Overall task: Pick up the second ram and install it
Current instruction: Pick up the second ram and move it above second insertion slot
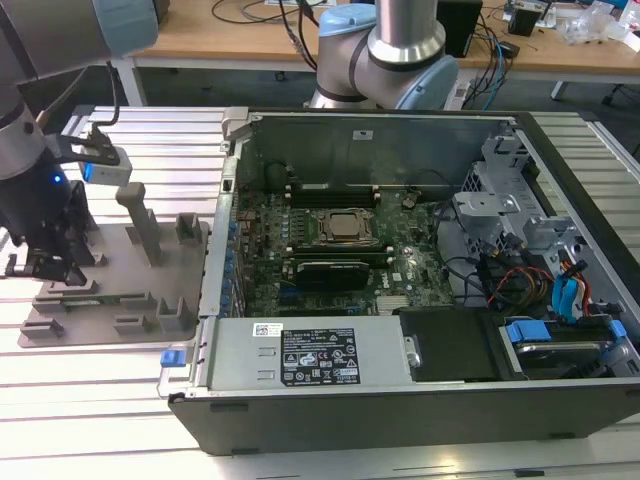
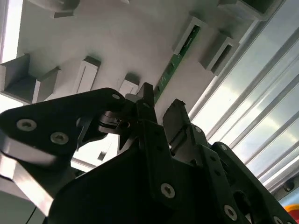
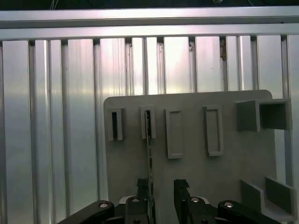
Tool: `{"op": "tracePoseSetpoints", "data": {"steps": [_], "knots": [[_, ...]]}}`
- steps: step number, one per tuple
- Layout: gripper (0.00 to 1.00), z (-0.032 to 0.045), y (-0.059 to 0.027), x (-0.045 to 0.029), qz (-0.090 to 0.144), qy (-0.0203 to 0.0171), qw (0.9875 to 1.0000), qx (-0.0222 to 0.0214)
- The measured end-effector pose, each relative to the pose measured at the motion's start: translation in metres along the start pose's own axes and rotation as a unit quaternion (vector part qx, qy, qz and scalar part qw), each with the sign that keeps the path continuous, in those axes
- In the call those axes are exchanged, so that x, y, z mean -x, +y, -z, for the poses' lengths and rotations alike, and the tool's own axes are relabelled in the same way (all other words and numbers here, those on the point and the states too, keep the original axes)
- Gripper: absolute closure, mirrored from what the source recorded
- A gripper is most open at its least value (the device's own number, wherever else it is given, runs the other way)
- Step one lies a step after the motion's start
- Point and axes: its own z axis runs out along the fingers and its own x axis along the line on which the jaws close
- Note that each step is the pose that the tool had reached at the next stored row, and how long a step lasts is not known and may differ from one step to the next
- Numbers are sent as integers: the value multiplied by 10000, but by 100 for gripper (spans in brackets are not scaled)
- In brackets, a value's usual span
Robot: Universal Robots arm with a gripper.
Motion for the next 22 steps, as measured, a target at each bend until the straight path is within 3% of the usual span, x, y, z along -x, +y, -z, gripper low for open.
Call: {"op": "tracePoseSetpoints", "data": {"steps": [2,6,13,19,21,22], "knots": [[64,-105,-4,-67,-20,-2,10000,-2],[64,-282,0,-71,-22,-2,10000,-2],[64,-477,-2,-74,-18,-3,10000,-1],[65,-480,-2,-74,-18,-3,10000,-1],[84,-481,-2,-74,-19,-3,10000,-1],[86,-481,-2,-73,-19,-3,10000,-1]]}}
